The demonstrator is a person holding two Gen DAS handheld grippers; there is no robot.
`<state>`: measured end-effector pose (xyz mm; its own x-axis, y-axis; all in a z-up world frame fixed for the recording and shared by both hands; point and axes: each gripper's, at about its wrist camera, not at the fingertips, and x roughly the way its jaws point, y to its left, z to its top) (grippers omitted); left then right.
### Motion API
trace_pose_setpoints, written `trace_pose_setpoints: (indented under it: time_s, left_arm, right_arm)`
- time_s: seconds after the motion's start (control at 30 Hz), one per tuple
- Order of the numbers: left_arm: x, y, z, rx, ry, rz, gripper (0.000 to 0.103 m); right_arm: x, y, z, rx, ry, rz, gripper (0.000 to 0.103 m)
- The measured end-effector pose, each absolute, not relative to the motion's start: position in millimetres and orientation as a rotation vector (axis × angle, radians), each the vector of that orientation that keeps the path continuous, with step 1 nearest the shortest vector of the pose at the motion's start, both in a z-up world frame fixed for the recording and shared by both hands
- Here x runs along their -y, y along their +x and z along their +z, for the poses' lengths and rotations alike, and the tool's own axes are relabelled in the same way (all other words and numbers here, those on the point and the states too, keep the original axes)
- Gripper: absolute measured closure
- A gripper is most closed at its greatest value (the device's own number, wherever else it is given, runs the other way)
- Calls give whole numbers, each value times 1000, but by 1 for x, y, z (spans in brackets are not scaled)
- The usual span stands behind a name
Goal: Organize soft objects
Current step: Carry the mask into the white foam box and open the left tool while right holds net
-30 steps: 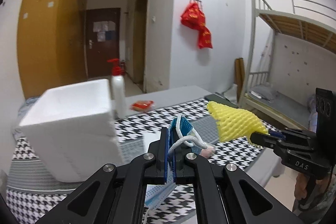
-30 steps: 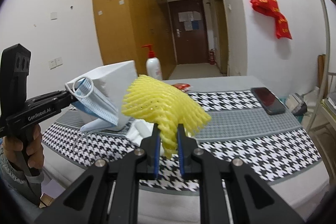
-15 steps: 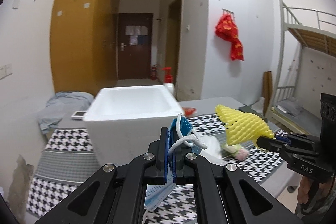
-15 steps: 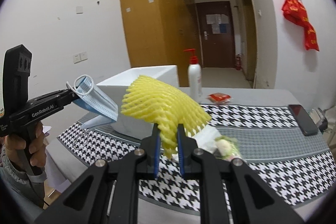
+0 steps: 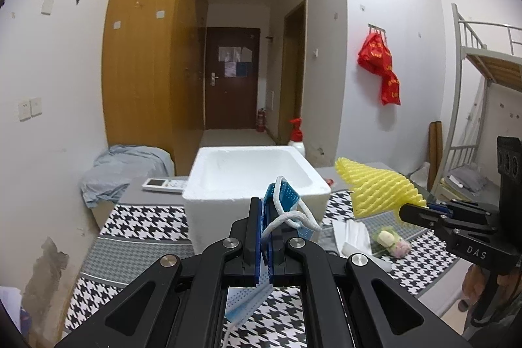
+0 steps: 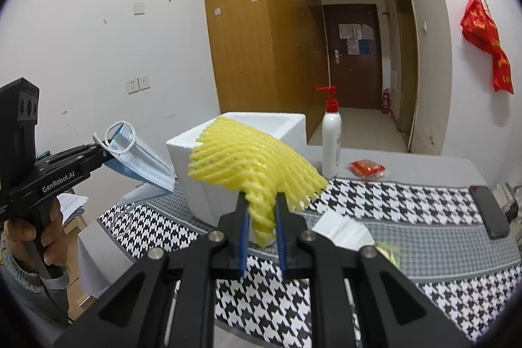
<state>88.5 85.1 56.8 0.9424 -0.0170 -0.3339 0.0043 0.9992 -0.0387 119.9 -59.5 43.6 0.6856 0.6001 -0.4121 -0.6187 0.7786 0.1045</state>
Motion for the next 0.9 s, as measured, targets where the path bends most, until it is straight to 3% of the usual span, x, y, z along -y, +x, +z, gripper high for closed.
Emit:
trace_pose_setpoints:
  time_s: [0.9]
  left_arm:
    - [-115, 142, 121, -287, -11, 20, 100]
  right_arm:
    - [11, 173, 87, -411, -134, 701, 85]
